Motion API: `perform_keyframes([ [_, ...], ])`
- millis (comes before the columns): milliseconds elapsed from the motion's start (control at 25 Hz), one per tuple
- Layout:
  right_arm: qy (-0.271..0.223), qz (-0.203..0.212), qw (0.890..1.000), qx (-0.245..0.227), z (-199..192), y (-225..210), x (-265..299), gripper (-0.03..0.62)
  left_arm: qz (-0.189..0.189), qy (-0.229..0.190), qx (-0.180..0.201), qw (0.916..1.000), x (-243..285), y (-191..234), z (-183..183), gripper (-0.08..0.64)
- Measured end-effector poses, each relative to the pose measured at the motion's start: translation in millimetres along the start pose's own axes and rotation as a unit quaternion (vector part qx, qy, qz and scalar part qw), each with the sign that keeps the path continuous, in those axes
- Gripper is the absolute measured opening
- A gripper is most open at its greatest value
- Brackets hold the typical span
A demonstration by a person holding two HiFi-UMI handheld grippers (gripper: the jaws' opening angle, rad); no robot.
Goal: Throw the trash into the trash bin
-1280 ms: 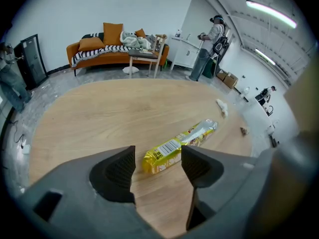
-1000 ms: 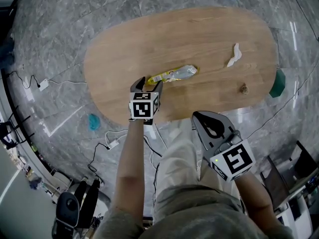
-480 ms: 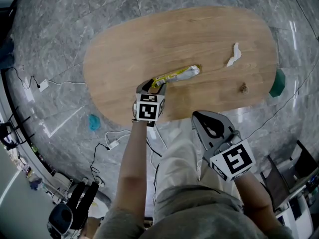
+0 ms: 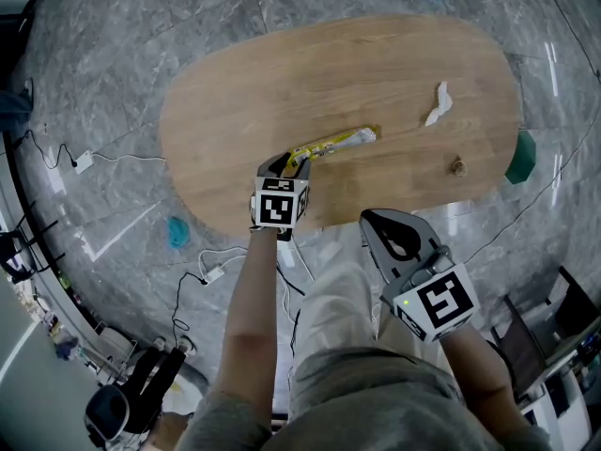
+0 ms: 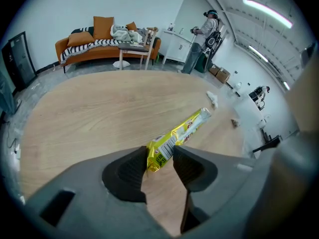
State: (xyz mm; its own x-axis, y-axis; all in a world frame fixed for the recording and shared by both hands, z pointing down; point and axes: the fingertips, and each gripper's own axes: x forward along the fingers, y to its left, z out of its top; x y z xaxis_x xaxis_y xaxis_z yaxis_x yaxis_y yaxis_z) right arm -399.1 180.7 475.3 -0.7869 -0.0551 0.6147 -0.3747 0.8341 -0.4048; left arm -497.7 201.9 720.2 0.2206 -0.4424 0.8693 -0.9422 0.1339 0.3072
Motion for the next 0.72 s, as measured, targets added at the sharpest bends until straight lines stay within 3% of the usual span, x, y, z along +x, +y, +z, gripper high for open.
perform_keyframes([
  [720,-0.029,-0.005,0.999,-0.026,28.6,19.4,-21.6,0.008,0.008,-0.039,-0.032,0.9987,-49.8,-9.7,18.5,0.172],
])
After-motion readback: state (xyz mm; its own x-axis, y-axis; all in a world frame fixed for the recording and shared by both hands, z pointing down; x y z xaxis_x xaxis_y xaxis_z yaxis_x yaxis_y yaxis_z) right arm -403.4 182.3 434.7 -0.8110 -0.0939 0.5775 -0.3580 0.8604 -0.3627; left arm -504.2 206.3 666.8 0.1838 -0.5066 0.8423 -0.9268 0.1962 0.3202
